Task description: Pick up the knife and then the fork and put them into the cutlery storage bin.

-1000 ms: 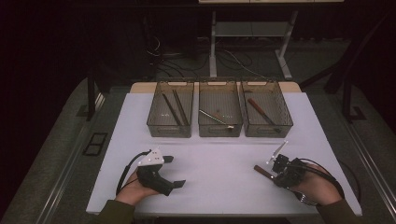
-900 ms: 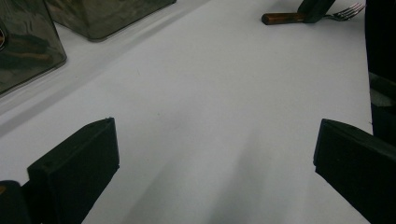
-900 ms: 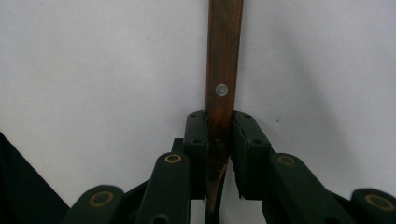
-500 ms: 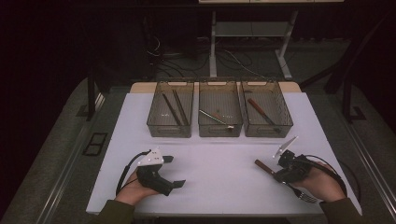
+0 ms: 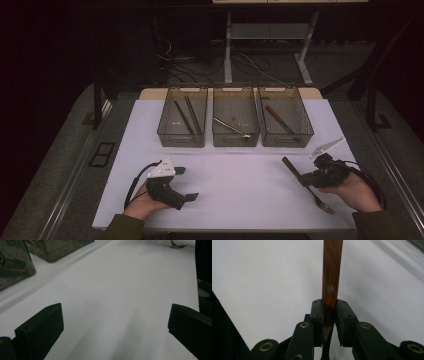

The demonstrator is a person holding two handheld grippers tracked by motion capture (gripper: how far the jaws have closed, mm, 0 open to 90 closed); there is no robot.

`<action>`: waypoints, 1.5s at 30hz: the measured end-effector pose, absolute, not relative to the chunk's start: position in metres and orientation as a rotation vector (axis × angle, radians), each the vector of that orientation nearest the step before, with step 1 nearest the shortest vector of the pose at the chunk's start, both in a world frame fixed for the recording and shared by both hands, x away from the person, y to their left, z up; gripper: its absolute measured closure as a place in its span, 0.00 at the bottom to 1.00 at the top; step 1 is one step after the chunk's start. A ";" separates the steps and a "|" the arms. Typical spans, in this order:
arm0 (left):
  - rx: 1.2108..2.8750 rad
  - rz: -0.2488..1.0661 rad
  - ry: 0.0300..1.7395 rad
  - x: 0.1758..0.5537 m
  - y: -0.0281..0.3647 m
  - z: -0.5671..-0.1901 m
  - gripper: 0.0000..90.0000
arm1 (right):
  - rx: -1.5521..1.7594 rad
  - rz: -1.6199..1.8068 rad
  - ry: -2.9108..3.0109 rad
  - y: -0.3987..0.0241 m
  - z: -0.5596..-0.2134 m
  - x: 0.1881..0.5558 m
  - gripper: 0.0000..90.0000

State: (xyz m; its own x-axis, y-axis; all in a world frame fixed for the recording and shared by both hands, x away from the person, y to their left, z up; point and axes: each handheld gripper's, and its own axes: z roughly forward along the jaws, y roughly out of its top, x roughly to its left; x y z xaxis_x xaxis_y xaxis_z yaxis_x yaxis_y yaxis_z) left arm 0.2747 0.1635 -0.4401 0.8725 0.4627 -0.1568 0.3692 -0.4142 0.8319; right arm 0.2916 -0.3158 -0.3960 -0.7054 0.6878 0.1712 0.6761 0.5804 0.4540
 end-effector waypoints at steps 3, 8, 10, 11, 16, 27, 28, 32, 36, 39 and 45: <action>2.046 0.118 0.604 0.275 0.164 -0.440 0.00 | 1.206 0.827 2.750 -0.321 -0.392 0.292 0.86; 2.045 0.118 0.605 0.275 0.163 -0.440 0.00 | 1.216 0.891 2.702 -0.328 -0.386 0.292 0.86; 2.044 0.119 0.605 0.275 0.163 -0.440 0.00 | 1.223 0.908 2.681 -0.330 -0.384 0.292 0.86; 2.044 0.119 0.605 0.275 0.163 -0.440 0.00 | 1.228 0.915 2.676 -0.332 -0.383 0.293 0.86; 2.045 0.119 0.606 0.275 0.163 -0.440 0.00 | 1.243 0.953 2.626 -0.336 -0.376 0.295 0.86; 2.044 0.119 0.608 0.275 0.163 -0.440 0.00 | 1.259 1.016 2.520 -0.343 -0.362 0.307 0.86; 2.044 0.119 0.608 0.275 0.163 -0.440 0.00 | 1.260 1.025 2.509 -0.343 -0.361 0.308 0.86; 2.043 0.120 0.607 0.275 0.163 -0.440 0.00 | 1.264 1.053 2.471 -0.344 -0.356 0.314 0.86; 2.048 0.123 0.599 0.275 0.163 -0.440 0.00 | 1.266 1.080 2.430 -0.343 -0.350 0.320 0.86; 2.039 0.123 0.602 0.275 0.164 -0.440 0.00 | 1.270 1.100 2.401 -0.344 -0.347 0.323 0.86; 2.045 0.121 0.602 0.274 0.163 -0.440 0.00 | 1.268 1.136 2.360 -0.344 -0.337 0.332 0.86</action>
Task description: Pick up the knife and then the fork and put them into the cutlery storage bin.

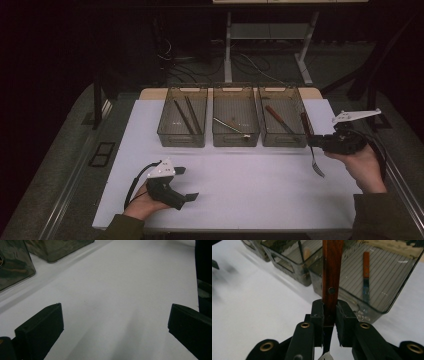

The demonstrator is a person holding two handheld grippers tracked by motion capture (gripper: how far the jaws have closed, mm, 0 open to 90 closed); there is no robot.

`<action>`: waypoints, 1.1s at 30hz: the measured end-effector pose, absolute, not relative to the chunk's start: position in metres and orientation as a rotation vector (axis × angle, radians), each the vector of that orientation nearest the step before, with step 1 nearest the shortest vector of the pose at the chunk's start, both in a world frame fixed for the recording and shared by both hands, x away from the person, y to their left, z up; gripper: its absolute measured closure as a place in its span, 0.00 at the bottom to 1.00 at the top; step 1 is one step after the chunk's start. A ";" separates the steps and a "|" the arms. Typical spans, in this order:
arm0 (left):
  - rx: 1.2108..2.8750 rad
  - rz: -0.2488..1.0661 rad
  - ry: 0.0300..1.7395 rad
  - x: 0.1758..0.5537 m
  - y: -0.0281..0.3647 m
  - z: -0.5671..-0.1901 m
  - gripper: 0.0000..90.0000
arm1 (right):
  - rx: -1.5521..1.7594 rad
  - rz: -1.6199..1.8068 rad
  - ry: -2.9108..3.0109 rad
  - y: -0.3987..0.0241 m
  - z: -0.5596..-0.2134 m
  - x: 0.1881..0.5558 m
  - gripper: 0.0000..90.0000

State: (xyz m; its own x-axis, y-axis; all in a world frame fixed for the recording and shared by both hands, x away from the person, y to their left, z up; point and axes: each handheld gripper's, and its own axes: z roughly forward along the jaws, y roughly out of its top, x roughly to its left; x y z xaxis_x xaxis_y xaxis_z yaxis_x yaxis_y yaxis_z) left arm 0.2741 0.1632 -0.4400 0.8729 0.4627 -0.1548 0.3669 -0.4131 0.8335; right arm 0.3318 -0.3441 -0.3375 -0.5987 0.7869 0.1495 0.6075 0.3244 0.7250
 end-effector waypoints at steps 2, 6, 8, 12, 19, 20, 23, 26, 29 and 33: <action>2.038 0.120 0.606 0.274 0.163 -0.440 0.00 | 1.268 1.148 2.345 -0.344 -0.334 0.336 0.86; 2.039 0.123 0.602 0.275 0.164 -0.440 0.00 | 1.258 1.158 2.319 -0.342 -0.324 0.345 0.86; 2.041 0.120 0.603 0.275 0.163 -0.440 0.00 | 1.257 1.157 2.306 -0.340 -0.318 0.351 0.86; 2.037 0.117 0.606 0.274 0.164 -0.440 0.00 | 1.242 1.148 2.288 -0.336 -0.306 0.361 0.86; 2.037 0.114 0.610 0.275 0.164 -0.440 0.00 | 1.232 1.159 2.241 -0.333 -0.289 0.384 0.86; 2.036 0.114 0.610 0.275 0.164 -0.440 0.00 | 1.234 1.153 2.229 -0.332 -0.287 0.387 0.86; 2.035 0.112 0.609 0.274 0.164 -0.440 0.00 | 1.240 1.159 2.207 -0.332 -0.284 0.398 0.86; 2.034 0.110 0.609 0.275 0.164 -0.440 0.00 | 1.232 1.171 2.180 -0.332 -0.283 0.408 0.86; 2.036 0.111 0.607 0.275 0.164 -0.440 0.00 | 1.226 1.155 2.154 -0.330 -0.285 0.417 0.86; 2.029 0.107 0.609 0.274 0.163 -0.440 0.00 | 1.232 1.153 2.124 -0.327 -0.288 0.429 0.86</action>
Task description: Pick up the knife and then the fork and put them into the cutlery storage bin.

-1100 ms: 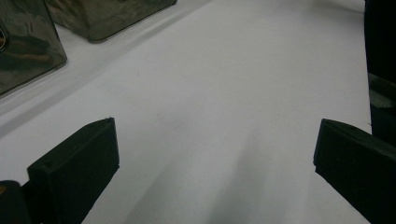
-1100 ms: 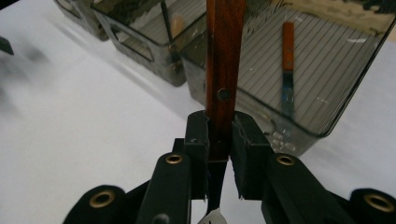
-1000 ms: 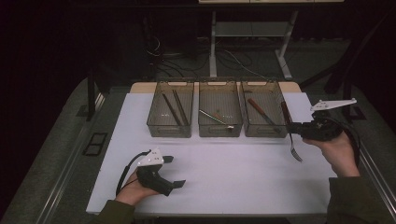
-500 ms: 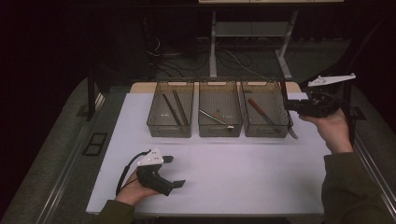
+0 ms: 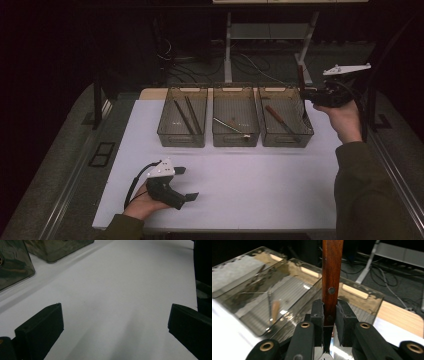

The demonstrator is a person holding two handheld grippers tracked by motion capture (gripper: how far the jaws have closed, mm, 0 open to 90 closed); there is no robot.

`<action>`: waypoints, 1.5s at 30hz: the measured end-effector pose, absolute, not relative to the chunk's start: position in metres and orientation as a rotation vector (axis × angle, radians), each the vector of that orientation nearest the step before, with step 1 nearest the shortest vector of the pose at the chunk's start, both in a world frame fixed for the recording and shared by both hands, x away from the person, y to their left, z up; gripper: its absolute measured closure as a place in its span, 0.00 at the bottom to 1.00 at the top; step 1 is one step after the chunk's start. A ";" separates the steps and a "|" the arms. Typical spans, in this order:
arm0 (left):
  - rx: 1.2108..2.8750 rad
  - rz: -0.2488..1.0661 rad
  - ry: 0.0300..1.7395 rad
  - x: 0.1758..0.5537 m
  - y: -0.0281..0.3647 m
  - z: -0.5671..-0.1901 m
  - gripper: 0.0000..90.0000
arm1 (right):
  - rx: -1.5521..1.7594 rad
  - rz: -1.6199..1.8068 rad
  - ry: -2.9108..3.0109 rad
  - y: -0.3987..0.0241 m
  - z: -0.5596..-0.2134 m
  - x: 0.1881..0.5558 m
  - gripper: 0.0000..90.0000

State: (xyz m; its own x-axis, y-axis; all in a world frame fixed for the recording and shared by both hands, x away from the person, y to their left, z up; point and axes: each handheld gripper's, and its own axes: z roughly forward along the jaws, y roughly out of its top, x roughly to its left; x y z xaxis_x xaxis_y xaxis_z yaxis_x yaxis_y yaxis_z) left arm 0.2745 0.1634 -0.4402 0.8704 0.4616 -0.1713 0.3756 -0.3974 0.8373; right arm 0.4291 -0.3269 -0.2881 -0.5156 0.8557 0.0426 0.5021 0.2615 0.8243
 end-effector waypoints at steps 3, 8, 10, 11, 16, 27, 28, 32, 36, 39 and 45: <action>2.034 0.109 0.604 0.275 0.164 -0.440 0.00 | 1.262 1.128 2.117 -0.326 -0.294 0.439 0.86; 2.034 0.109 0.600 0.275 0.164 -0.440 0.00 | 1.307 1.108 2.098 -0.329 -0.307 0.451 0.86; 2.033 0.107 0.604 0.275 0.164 -0.440 0.00 | 1.325 1.114 2.098 -0.329 -0.312 0.455 0.86; 2.033 0.107 0.603 0.275 0.164 -0.440 0.00 | 1.330 1.110 2.100 -0.328 -0.316 0.456 0.86; 2.033 0.107 0.601 0.275 0.164 -0.440 0.00 | 1.357 1.076 2.135 -0.324 -0.334 0.462 0.86; 2.037 0.104 0.598 0.275 0.163 -0.440 0.00 | 1.433 0.921 2.252 -0.313 -0.372 0.470 0.86; 2.036 0.104 0.599 0.275 0.163 -0.440 0.00 | 1.433 0.915 2.263 -0.312 -0.374 0.471 0.85; 2.035 0.105 0.599 0.275 0.163 -0.440 0.00 | 1.451 0.932 2.271 -0.311 -0.380 0.473 0.77; 2.035 0.104 0.599 0.275 0.163 -0.440 0.00 | 1.462 0.951 2.268 -0.312 -0.379 0.473 0.62; 2.035 0.105 0.600 0.275 0.163 -0.440 0.00 | 1.469 0.982 2.258 -0.314 -0.378 0.471 0.52; 2.033 0.105 0.605 0.275 0.163 -0.440 0.00 | 1.453 1.087 2.225 -0.319 -0.375 0.462 0.44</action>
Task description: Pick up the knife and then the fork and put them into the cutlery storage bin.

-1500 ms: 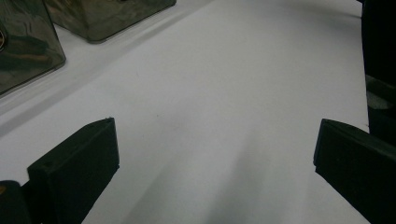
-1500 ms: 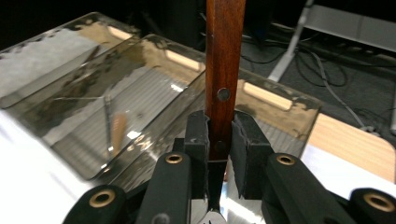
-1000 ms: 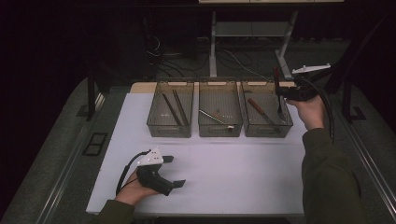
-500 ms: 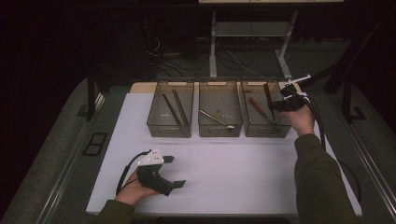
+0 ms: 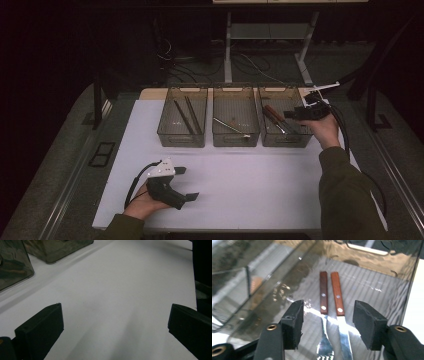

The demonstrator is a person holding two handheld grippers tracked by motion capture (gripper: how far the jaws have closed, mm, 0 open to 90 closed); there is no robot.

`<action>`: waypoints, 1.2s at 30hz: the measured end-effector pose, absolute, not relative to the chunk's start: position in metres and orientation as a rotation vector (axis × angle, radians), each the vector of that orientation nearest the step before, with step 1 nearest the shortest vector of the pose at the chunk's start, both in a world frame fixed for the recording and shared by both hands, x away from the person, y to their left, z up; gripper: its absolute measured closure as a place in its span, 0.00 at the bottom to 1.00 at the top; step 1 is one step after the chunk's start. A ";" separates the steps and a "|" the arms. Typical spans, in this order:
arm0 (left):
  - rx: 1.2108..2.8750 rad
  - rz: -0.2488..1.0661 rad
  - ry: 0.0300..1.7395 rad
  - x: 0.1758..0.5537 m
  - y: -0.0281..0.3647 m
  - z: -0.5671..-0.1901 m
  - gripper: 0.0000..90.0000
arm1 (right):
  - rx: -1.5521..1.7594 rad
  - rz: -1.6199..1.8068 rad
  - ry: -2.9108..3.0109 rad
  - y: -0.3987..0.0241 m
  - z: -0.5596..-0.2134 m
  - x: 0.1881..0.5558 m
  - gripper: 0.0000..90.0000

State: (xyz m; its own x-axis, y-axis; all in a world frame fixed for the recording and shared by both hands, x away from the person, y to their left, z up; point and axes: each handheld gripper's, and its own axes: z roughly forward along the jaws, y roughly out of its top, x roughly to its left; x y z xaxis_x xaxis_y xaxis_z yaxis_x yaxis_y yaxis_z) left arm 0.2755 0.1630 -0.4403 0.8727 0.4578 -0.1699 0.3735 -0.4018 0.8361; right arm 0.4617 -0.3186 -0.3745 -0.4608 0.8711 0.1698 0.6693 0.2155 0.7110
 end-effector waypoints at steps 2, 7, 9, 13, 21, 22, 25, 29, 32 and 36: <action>2.034 0.107 0.605 0.275 0.163 -0.440 0.00 | 1.437 1.115 2.232 -0.320 -0.374 0.458 0.41; 2.041 0.110 0.604 0.276 0.163 -0.441 0.00 | 1.369 1.149 2.230 -0.321 -0.371 0.444 0.33; 2.038 0.113 0.605 0.276 0.163 -0.441 0.00 | 1.366 1.158 2.224 -0.322 -0.371 0.440 0.31; 2.041 0.114 0.606 0.275 0.163 -0.440 0.00 | 1.334 1.154 2.196 -0.322 -0.371 0.426 0.28; 2.044 0.115 0.605 0.275 0.163 -0.440 0.00 | 1.297 1.248 2.164 -0.319 -0.369 0.398 0.20; 2.044 0.115 0.605 0.275 0.163 -0.440 0.00 | 1.285 1.265 2.160 -0.318 -0.369 0.395 0.20; 2.042 0.115 0.607 0.275 0.163 -0.440 0.00 | 1.251 1.289 2.153 -0.316 -0.368 0.382 0.19; 2.042 0.116 0.608 0.274 0.163 -0.440 0.00 | 1.214 1.305 2.158 -0.314 -0.372 0.365 0.16; 2.042 0.118 0.609 0.274 0.163 -0.440 0.00 | 1.196 1.309 2.158 -0.313 -0.376 0.354 0.16; 2.043 0.118 0.610 0.274 0.163 -0.440 0.00 | 1.178 1.347 2.165 -0.311 -0.380 0.339 0.16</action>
State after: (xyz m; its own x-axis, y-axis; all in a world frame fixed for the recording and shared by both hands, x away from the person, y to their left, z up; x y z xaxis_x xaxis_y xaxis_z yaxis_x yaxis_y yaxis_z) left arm 0.2742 0.1630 -0.4401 0.8702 0.4660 -0.1600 0.3726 -0.4099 0.8326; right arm 0.3385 -0.3114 -0.3804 -0.6027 0.7857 0.1395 0.4723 0.2103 0.8560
